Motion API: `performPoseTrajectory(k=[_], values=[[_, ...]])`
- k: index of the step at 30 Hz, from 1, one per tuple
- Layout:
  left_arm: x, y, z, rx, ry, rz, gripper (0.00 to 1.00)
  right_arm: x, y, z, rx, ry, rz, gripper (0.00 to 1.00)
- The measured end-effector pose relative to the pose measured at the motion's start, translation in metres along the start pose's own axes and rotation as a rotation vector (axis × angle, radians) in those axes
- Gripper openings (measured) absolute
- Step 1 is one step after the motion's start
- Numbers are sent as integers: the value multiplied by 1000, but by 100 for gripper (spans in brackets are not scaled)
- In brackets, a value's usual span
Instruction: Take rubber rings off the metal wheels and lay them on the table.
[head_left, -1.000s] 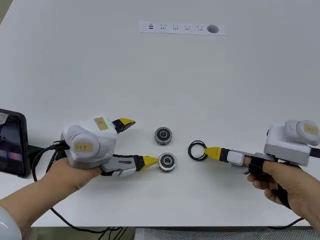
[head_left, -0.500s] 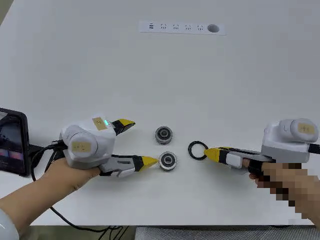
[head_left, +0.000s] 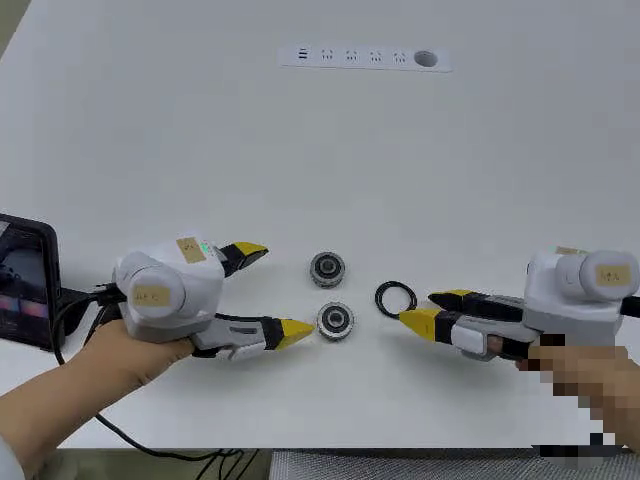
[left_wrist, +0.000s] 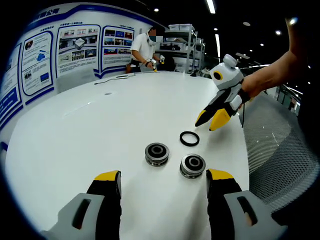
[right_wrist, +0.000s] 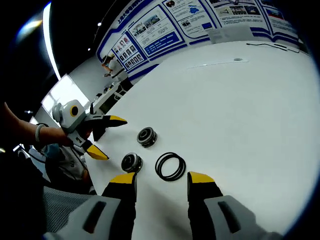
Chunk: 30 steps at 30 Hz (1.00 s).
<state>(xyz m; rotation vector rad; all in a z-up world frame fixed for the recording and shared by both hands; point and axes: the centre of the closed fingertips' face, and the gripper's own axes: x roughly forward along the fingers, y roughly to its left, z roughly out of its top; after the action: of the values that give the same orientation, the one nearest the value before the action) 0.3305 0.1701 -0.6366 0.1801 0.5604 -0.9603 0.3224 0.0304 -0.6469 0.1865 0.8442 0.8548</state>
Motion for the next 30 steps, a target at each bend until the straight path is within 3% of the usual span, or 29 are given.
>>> performPoseTrajectory(k=[20, 30], values=[[-20, -7, -5, -39, -17, 20, 78, -6, 13, -5, -246, 29, -16, 69], [-32, -8, -7, -71, -38, 29, 84, -10, 21, -9, -364, 43, -12, 77]])
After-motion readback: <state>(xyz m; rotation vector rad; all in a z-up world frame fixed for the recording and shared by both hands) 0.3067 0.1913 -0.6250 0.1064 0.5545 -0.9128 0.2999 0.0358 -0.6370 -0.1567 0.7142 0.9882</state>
